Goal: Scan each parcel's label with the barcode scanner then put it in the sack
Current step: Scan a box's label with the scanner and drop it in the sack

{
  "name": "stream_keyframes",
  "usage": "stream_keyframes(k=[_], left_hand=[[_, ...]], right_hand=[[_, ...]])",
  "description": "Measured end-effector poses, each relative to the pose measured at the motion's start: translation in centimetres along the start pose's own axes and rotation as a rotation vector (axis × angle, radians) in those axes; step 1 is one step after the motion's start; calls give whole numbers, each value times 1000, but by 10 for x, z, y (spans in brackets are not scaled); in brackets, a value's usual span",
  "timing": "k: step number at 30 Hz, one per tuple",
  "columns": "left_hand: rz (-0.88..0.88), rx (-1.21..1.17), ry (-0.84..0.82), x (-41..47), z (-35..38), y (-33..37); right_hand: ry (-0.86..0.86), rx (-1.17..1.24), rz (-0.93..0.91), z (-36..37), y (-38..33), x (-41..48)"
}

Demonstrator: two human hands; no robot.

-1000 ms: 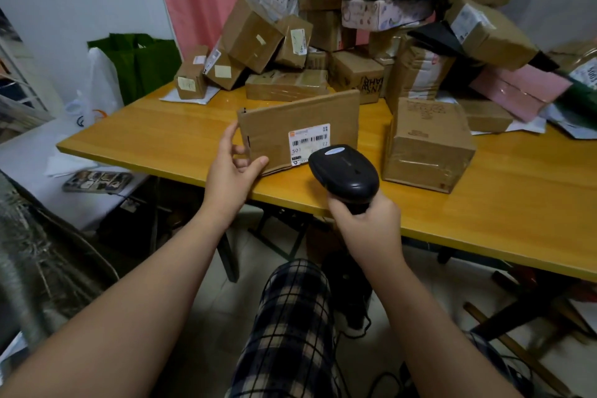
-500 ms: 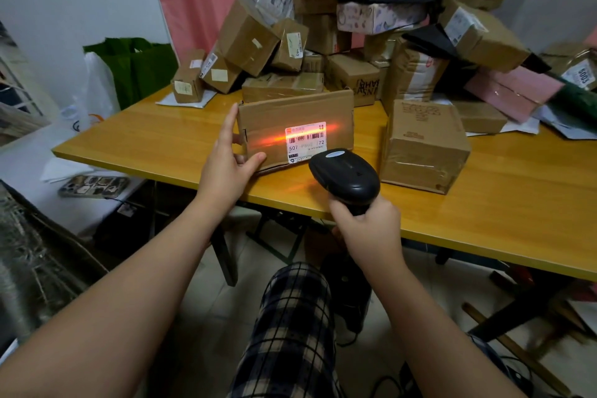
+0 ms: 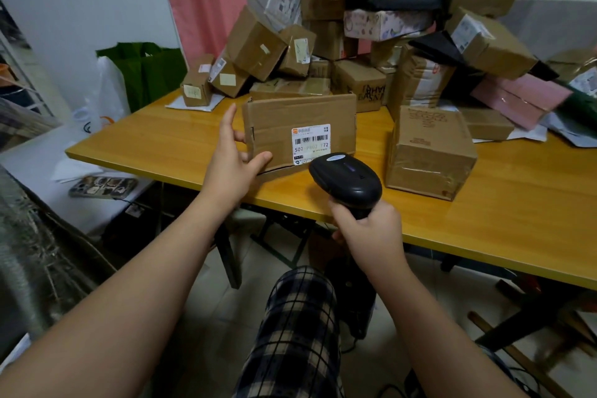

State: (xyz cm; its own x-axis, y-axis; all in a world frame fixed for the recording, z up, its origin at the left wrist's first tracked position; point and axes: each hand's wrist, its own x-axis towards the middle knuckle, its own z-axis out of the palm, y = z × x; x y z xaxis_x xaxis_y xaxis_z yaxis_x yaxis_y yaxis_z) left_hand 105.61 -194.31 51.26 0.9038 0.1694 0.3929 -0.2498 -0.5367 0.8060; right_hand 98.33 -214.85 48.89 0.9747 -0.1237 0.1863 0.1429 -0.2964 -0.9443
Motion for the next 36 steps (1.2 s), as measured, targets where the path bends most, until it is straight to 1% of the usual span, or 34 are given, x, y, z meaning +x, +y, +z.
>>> stream_keyframes(k=[2,5,7,10,11,13,15,17,19,22,25,27,29,31,33,36], left_hand=[[-14,-9,56,-8,-17,2],[-47,-47,202,-35,-57,-4],[-83,-42,290,-66,-90,-11],[-123,8,424,-116,-142,-17],[-138,52,468,-131,-160,-18],[-180,217,525,-155,-198,-18],[-239,393,548,-178,-231,-17],[-298,524,578,-200,-253,-21],[-385,581,639,-221,-263,-30],[-491,537,747,-250,-265,-49],[-613,500,772,-264,-268,-79],[-693,399,714,-260,-268,-104],[-735,209,625,-244,-265,-121],[-688,12,546,-223,-262,-131],[-633,-87,475,-203,-259,-132],[-617,-214,462,-185,-251,-131]], right_hand=[[-77,9,-38,9,-9,2],[-224,53,-122,33,-24,3],[-368,69,-150,55,-34,0],[-596,32,-216,96,-49,-7],[-660,26,-237,110,-55,-10],[-777,13,-281,137,-63,-16],[-890,-12,-307,164,-68,-21],[-967,-72,-320,191,-68,-28],[-987,-129,-328,219,-59,-37],[-958,-192,-329,266,-34,-50],[-927,-291,-310,305,-6,-64],[-913,-340,-279,319,9,-76],[-876,-273,-184,325,20,-89],[-788,-131,-34,329,30,-103],[-667,-49,70,332,38,-114],[-562,4,194,334,43,-114]])
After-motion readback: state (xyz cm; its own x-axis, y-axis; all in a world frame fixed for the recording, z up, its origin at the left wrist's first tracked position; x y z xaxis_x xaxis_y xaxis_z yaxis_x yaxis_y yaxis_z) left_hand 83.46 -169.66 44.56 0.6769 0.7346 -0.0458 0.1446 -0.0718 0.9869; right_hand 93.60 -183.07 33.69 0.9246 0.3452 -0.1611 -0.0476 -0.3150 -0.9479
